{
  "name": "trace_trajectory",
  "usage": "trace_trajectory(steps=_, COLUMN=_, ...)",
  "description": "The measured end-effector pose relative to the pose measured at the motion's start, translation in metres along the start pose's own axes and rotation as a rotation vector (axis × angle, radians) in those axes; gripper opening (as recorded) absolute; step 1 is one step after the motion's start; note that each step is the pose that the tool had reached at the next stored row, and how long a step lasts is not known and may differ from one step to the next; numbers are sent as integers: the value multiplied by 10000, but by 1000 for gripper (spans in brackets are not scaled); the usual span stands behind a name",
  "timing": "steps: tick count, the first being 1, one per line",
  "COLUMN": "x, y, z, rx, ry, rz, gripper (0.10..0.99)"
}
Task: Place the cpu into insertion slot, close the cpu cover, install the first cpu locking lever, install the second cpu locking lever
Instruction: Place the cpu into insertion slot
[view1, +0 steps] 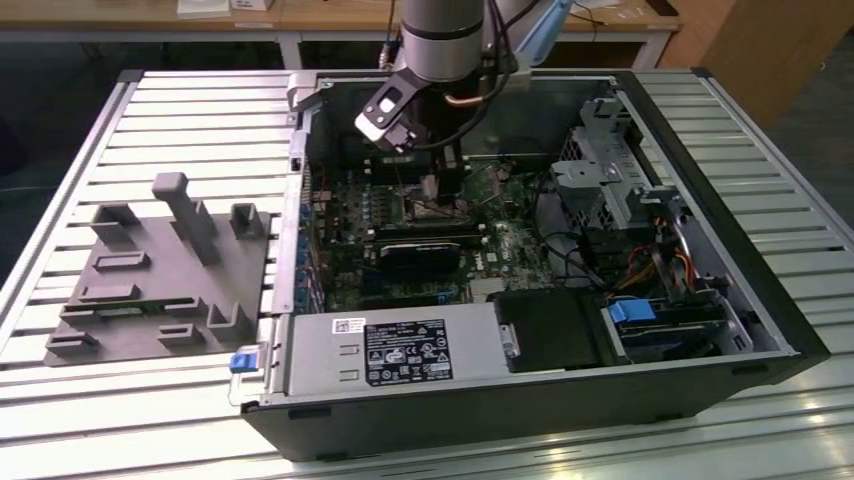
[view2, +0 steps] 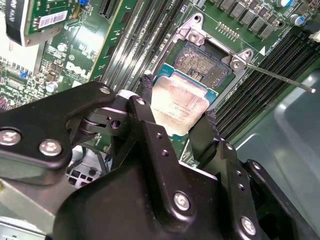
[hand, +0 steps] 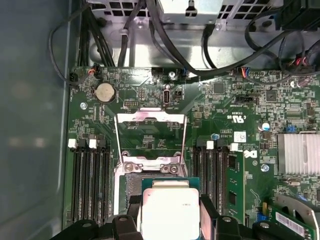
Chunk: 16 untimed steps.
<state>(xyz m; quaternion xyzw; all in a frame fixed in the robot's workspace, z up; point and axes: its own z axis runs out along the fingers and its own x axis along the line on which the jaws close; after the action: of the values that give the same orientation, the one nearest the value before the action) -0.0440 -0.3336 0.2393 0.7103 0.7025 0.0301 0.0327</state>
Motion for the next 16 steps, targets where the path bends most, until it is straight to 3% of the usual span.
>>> trace_trajectory(steps=16, x=71, y=-46, z=121, rx=-2, ry=-40, rz=-3, gripper=541)
